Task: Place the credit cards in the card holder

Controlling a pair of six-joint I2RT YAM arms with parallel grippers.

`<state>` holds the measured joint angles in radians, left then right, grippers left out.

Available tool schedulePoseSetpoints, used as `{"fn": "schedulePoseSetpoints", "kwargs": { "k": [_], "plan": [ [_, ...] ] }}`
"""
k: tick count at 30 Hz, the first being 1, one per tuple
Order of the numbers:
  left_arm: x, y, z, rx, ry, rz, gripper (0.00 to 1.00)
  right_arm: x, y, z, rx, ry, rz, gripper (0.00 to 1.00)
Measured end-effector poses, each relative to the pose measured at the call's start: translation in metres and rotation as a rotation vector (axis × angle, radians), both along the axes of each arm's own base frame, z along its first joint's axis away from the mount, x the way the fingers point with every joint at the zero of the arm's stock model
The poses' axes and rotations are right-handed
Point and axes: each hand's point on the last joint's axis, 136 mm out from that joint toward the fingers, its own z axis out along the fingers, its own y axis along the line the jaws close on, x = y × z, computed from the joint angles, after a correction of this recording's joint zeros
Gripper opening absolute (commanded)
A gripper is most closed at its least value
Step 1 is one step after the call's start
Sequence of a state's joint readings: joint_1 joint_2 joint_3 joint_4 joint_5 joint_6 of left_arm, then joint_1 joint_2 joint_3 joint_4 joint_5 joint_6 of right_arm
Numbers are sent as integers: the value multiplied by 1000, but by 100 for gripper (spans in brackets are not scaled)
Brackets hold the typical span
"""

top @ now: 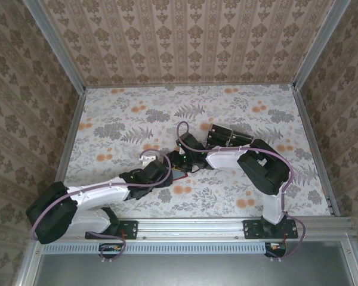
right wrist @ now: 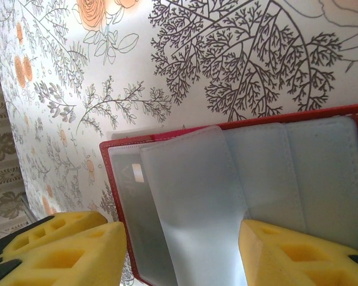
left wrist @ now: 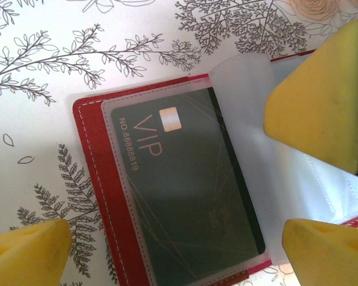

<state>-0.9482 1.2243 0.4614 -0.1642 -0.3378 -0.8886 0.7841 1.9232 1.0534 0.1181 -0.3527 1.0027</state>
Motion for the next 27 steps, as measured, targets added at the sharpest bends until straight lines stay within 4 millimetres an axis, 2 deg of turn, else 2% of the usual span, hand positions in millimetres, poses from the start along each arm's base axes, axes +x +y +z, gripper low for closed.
{"fn": "schedulePoseSetpoints", "kwargs": {
  "k": [20,24,27],
  "plan": [
    [8,-1,-14,61,-13,18,100,2,-2,2,2,-4,-4,57],
    [8,-1,-14,57,-17,24,100,2,-9,7,-15,-9,-2,58],
    [8,-1,-14,56,-21,29,100,6,-16,18,-25,-33,-9,58]
  ]
}}
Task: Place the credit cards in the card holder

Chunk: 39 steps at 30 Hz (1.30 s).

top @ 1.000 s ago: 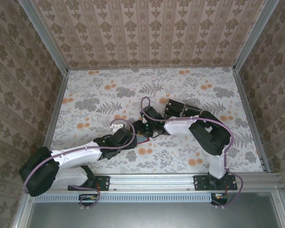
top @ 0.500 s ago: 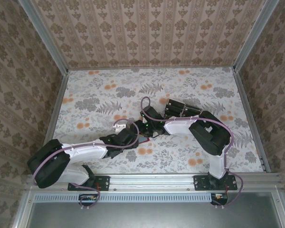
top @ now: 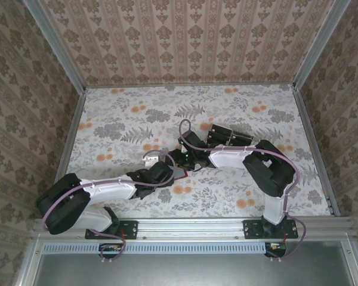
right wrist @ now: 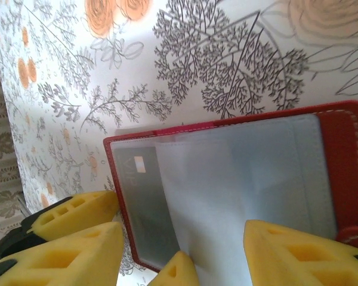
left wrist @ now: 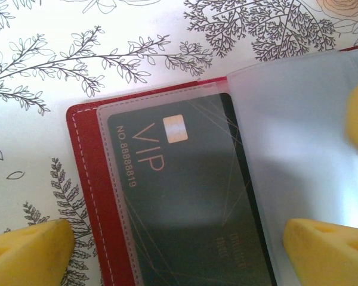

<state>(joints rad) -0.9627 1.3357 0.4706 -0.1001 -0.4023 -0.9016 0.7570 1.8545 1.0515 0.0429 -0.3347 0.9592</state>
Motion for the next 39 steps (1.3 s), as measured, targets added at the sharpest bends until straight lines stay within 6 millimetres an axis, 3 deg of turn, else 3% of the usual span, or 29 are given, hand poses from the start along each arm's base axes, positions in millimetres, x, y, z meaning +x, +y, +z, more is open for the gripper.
{"fn": "schedulePoseSetpoints", "kwargs": {
  "k": [4,14,25,39],
  "plan": [
    [0,0,0,-1,-4,3,100,7,-8,13,-4,-35,-13,58],
    [0,0,0,-6,-11,13,100,10,-15,8,-29,-44,-20,57],
    [1,0,0,-3,-13,15,100,5,-10,-15,-39,2,7,56],
    [1,1,0,-4,-15,20,100,-3,7,-11,-5,0,60,52]
  ]
}}
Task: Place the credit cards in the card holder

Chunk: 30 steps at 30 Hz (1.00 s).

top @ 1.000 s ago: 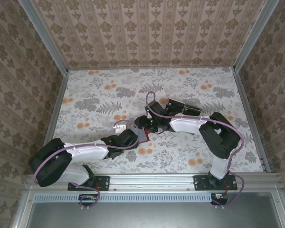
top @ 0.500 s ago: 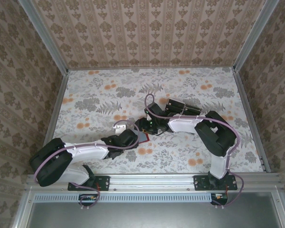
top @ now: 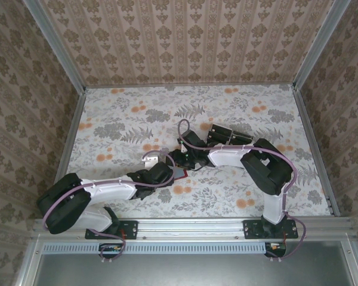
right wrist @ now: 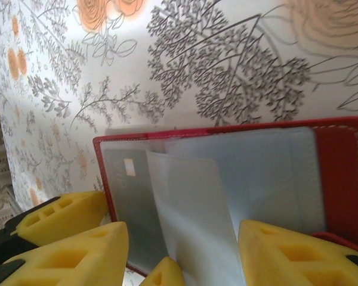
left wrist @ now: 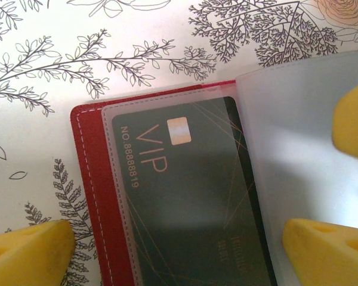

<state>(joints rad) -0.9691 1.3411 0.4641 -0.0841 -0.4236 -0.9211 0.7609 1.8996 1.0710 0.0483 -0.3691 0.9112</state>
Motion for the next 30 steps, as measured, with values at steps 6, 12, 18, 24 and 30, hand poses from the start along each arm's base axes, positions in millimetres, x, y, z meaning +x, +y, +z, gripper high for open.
{"fn": "schedulePoseSetpoints", "kwargs": {
  "k": [6,12,18,24,30],
  "plan": [
    [0,0,2,-5,-2,-1,100,-5,8,5,15,-2,23,52],
    [-7,13,34,-52,-45,4,100,-10,12,5,13,1,38,55],
    [-6,40,88,-182,-178,77,100,-12,31,23,36,-26,66,56],
    [-7,73,99,-225,-221,179,100,-22,60,34,52,-43,118,56],
    [-12,86,85,-196,-182,217,100,-26,78,5,15,-12,142,56]
  ]
}}
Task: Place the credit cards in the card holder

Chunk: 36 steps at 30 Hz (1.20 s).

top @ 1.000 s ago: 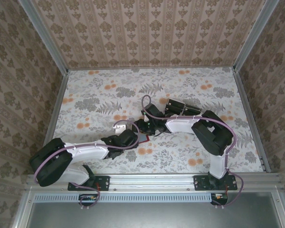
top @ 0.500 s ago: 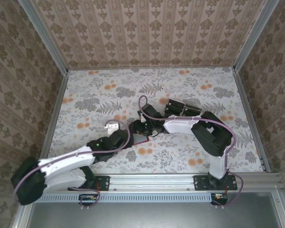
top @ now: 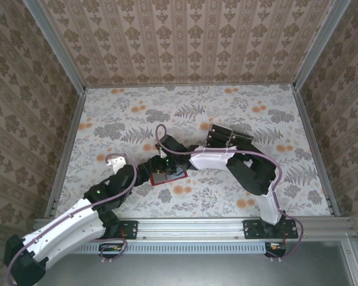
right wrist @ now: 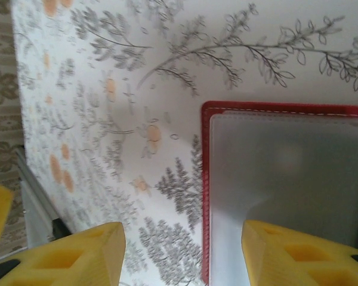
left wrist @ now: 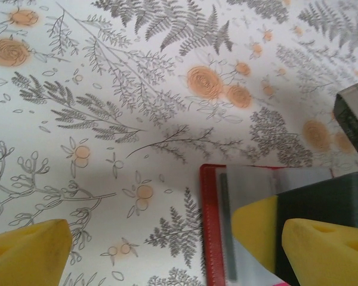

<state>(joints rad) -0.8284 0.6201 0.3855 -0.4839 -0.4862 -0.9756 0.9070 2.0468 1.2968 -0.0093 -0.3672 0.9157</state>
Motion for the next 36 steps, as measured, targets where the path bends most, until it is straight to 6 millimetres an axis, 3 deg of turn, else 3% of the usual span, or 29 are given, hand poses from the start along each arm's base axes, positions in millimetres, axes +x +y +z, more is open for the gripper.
{"fn": "schedulePoseSetpoints", "kwargs": {
  "k": [2,10,15,19,23,29,36],
  "plan": [
    [-1,0,-1,0,5,-1,100,-2,-1,-9,-18,15,1,56],
    [1,3,-5,3,27,12,100,-1,-1,-3,-14,12,5,56],
    [2,2,-13,11,60,15,100,6,-16,21,4,-35,4,57],
    [3,0,-24,26,105,13,100,24,-36,40,15,-87,-26,57],
    [3,-1,-34,52,145,0,100,36,-60,25,-39,-101,-63,57],
    [6,-4,-42,76,179,-17,100,26,-88,-10,-143,-69,-77,56],
    [11,-6,-46,80,194,-32,100,23,-95,-13,-144,-86,-96,56]
  ]
}}
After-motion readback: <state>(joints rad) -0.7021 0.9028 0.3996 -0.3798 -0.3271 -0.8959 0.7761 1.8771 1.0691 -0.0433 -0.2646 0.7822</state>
